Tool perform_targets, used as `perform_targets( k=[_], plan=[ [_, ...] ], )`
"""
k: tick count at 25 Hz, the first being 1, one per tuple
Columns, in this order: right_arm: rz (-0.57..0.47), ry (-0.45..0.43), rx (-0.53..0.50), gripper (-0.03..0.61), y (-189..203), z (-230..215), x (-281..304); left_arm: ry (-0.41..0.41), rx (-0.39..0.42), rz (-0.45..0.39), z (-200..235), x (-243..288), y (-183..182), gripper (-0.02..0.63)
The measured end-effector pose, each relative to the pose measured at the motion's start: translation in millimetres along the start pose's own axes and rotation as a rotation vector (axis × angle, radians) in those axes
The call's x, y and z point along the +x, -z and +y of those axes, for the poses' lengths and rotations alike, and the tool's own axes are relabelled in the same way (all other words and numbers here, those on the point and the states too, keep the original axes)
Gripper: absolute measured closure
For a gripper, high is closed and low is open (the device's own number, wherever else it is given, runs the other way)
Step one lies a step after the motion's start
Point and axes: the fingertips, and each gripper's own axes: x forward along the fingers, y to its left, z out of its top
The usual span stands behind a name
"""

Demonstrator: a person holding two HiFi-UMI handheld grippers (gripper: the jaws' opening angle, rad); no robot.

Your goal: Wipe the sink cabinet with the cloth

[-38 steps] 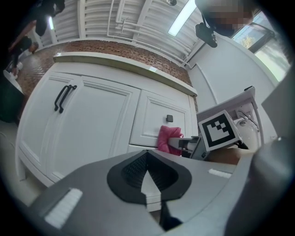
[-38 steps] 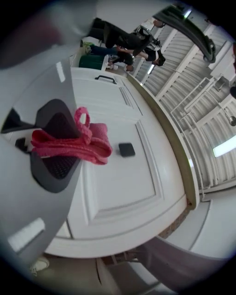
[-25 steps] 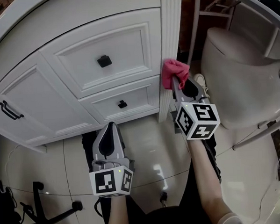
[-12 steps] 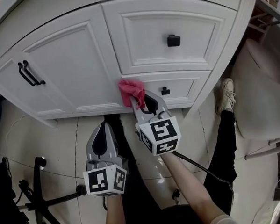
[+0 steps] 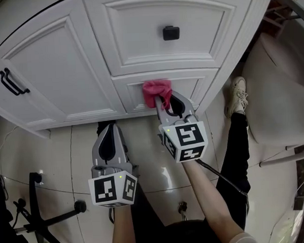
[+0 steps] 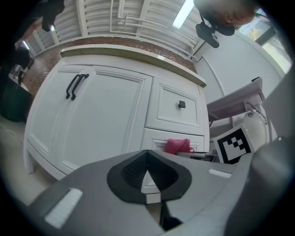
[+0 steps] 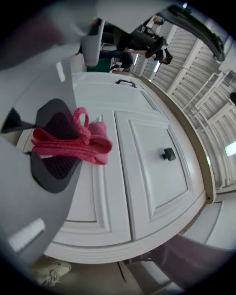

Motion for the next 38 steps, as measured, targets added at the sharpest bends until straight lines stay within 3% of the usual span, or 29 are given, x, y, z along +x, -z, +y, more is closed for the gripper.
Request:
perform_targets(
  k=[3, 9, 14, 19, 22, 31, 34, 38],
  plan=[
    [-0.020, -0.008, 0.037, 0.508, -5, -21, -16, 0.043, 0.015, -0.001, -31, 9, 0, 0.598],
    [-0.023, 0.176, 0.040, 0.512, -5, -103, -45, 0.110, 0.066, 0.017, -76, 18, 7, 0.598],
    [-0.003, 0.255, 0.024, 0.512, 2, -154, -75, 0.122, 0.073, 0.025, -93, 28, 13, 0.598],
    [0.010, 0.361, 0.071, 0.512, 7, -191, -101, 0.135, 0.082, 0.020, -106, 33, 16, 0.598],
    [-0.025, 0.321, 0.117, 0.512, 5, -162, -106, 0.112, 0.075, 0.021, -94, 27, 17, 0.598],
    [0.010, -0.039, 0.146, 0.512, 63, 49, -12, -0.006, 0.043, 0.031, 7, -7, 19, 0.598],
    [0.031, -0.074, 0.100, 0.512, 76, 72, 24, -0.058, 0.037, 0.043, 37, -13, 28, 0.598],
    [0.052, -0.094, 0.025, 0.511, 80, 66, 36, -0.075, 0.026, 0.064, 43, -11, 43, 0.598]
  ],
)
